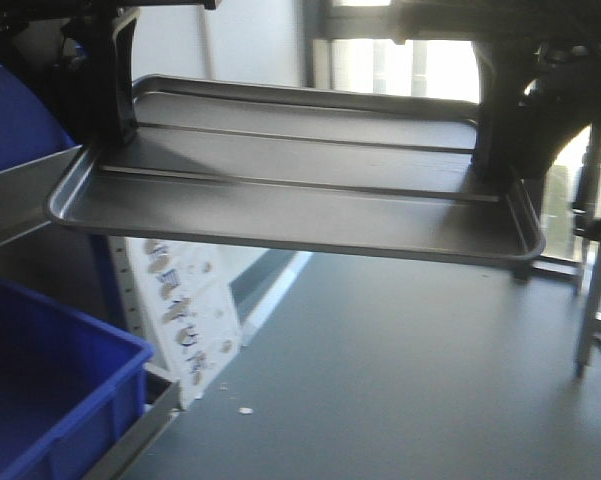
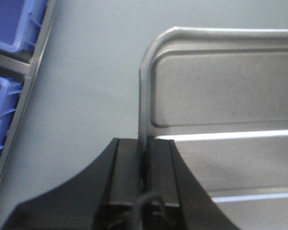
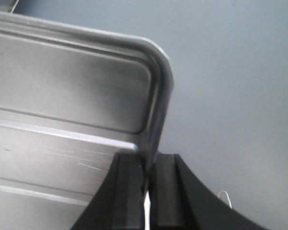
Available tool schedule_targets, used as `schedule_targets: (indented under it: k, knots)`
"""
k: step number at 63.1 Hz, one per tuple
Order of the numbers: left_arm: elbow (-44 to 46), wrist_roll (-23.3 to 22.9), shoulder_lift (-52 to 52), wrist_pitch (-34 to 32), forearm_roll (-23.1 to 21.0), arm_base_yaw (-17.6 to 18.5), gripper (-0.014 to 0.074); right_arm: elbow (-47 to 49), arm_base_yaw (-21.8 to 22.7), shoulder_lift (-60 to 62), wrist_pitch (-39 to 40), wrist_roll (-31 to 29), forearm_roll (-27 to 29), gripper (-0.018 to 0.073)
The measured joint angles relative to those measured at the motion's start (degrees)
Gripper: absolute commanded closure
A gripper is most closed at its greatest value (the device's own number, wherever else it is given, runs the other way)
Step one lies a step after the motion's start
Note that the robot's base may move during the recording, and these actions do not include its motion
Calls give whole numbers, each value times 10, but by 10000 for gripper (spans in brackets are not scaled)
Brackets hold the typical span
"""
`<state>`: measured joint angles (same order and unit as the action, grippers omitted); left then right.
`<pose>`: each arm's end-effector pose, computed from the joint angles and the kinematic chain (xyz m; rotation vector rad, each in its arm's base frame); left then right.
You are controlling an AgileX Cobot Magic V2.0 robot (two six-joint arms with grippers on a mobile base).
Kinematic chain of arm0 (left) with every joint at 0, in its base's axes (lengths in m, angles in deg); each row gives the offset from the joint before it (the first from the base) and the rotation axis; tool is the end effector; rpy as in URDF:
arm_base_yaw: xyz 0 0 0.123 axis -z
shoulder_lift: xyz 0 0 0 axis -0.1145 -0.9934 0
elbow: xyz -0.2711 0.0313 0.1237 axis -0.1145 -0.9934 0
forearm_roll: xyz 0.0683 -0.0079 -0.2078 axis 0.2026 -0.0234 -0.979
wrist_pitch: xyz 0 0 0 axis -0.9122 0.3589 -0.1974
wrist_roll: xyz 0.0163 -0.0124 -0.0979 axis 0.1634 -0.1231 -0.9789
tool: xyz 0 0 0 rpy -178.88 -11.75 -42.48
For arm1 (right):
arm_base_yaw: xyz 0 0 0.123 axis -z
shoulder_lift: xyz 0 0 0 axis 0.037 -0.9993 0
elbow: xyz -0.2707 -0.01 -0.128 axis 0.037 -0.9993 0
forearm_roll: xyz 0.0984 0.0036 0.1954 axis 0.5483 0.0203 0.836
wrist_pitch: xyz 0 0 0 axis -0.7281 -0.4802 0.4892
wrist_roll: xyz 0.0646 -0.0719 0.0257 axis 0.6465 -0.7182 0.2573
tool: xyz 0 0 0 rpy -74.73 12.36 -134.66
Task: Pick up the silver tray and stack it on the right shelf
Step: 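Carry the tray over the larger grey tray on the shelf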
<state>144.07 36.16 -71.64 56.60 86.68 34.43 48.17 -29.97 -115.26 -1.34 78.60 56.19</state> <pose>0.2280 -0.1751 0.3324 0.2619 2.7150 -0.1024 0.2220 0.1272 0.3158 -0.0681 2.7518 0.1500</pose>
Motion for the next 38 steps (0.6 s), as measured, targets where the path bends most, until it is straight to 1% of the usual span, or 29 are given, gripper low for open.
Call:
schedule_targets:
  k: [38]
  knots:
    - [3, -4, -63, -11, -1, 0, 689, 0, 0, -2, -14, 0, -6, 503]
